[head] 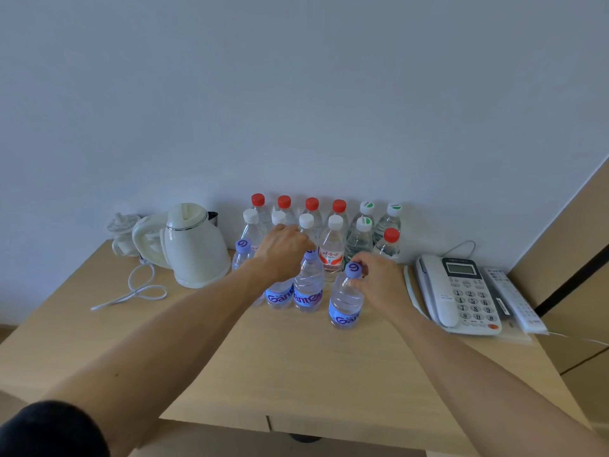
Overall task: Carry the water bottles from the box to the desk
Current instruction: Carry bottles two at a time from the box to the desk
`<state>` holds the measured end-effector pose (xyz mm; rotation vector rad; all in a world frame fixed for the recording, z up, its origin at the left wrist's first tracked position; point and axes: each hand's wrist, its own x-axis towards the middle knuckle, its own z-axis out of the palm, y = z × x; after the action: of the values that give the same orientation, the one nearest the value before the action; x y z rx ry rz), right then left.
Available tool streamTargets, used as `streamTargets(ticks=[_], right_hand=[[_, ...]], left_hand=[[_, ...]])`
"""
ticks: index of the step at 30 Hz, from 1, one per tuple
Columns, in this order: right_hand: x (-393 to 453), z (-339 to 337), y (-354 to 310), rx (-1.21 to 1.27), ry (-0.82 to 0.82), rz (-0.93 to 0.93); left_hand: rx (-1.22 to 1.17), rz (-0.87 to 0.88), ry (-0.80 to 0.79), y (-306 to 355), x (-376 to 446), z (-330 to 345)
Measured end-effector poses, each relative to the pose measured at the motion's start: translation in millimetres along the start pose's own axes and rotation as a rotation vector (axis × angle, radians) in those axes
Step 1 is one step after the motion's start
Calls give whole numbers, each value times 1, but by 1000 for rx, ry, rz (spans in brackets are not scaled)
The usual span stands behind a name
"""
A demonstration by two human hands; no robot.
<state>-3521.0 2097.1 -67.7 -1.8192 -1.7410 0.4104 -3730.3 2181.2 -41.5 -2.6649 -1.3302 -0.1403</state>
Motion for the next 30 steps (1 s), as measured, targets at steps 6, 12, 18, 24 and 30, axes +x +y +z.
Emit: streamTargets(ticks=[6,12,18,24,30], right_hand=[[25,9,-8,7,59,24],[36,22,-9,21,95,42],[40,22,-9,9,89,59],[39,21,-8,-30,86,69],[37,23,-9,-29,85,66]], left_hand=[[12,6,-33,3,-4,-3],[-2,1,-49,3,-5,-4],[-29,1,-47,0,-6,-4],[-34,-7,-59,0,-6,-3],[-55,-15,-57,1,-8,-4]])
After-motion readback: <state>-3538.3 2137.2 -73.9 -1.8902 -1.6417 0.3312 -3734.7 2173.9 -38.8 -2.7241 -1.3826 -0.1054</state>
